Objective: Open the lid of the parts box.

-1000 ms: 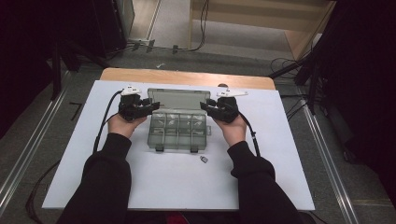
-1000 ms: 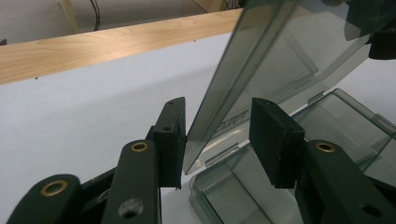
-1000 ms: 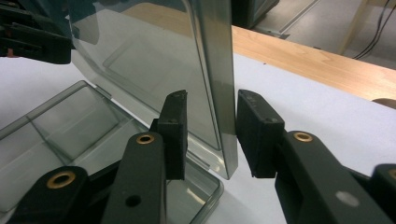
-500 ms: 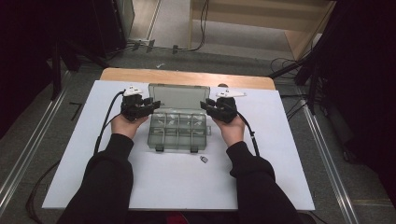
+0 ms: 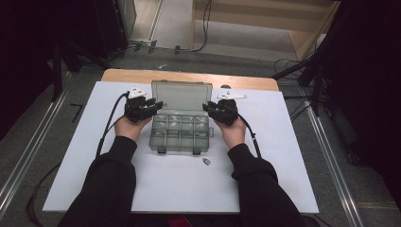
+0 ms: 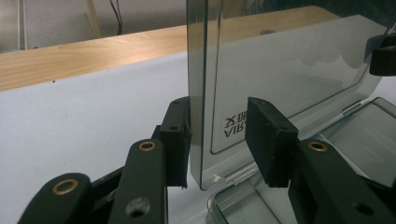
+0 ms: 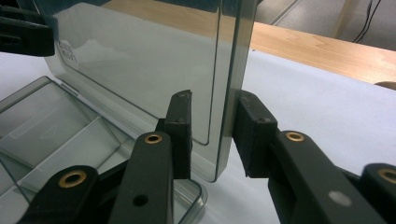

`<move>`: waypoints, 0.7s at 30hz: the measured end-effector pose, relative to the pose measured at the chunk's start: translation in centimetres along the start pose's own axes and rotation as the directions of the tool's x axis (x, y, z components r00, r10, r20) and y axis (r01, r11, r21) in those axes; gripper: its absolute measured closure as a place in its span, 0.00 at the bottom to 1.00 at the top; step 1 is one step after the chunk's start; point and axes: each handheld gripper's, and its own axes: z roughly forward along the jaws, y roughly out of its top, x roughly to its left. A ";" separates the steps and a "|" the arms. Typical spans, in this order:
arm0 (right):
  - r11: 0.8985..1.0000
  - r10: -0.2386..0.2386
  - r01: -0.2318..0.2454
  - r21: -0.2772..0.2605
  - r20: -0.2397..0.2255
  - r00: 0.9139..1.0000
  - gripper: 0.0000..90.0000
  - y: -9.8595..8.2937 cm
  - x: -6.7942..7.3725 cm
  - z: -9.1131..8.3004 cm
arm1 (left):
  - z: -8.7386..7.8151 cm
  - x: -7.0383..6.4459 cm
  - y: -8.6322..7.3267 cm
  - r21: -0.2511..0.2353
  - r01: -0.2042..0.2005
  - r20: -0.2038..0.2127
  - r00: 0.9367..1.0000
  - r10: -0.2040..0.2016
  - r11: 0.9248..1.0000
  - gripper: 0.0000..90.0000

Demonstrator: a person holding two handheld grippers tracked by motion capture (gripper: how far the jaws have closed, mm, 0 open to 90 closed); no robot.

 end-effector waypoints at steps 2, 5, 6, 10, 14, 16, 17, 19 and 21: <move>1.000 0.006 -0.006 -0.004 -0.004 1.000 0.75 -0.1 -0.1 0.1 | 0.1 0.0 -0.1 -0.002 0.001 -0.001 1.000 -0.001 1.000 0.67; 1.000 0.020 -0.020 -0.009 -0.007 1.000 0.75 -0.1 -0.2 0.3 | 0.4 0.0 -0.2 -0.006 0.005 -0.003 1.000 -0.005 1.000 0.67; 1.000 0.024 -0.024 -0.013 -0.007 1.000 0.75 -0.2 -0.3 0.4 | 0.4 0.1 -0.2 -0.008 0.011 -0.001 1.000 -0.011 1.000 0.67; 1.000 0.021 -0.021 -0.016 0.004 1.000 0.74 -0.3 -0.3 0.6 | 0.7 0.2 -0.3 -0.016 0.016 -0.006 1.000 -0.016 1.000 0.66; 1.000 0.026 -0.025 -0.010 0.017 1.000 0.72 -0.4 -0.3 0.9 | 1.1 0.1 -0.4 -0.019 0.020 -0.016 1.000 -0.020 1.000 0.64; 0.999 0.034 -0.034 0.001 0.019 0.999 0.69 -0.5 -0.2 1.3 | 1.3 0.0 -0.5 -0.019 0.021 -0.023 1.000 -0.021 1.000 0.62; 1.000 0.031 -0.031 0.001 0.022 0.999 0.69 -0.6 -0.2 1.4 | 1.4 -0.1 -0.5 -0.017 0.019 -0.030 0.999 -0.020 1.000 0.61; 0.999 0.039 -0.039 -0.001 0.020 0.999 0.68 -0.6 -0.2 1.5 | 1.6 -0.1 -0.6 -0.019 0.019 -0.036 0.999 -0.019 1.000 0.61; 0.999 0.051 -0.051 0.001 0.014 0.999 0.68 -0.7 -0.3 1.6 | 1.7 0.0 -0.7 -0.016 0.020 -0.039 0.999 -0.020 1.000 0.61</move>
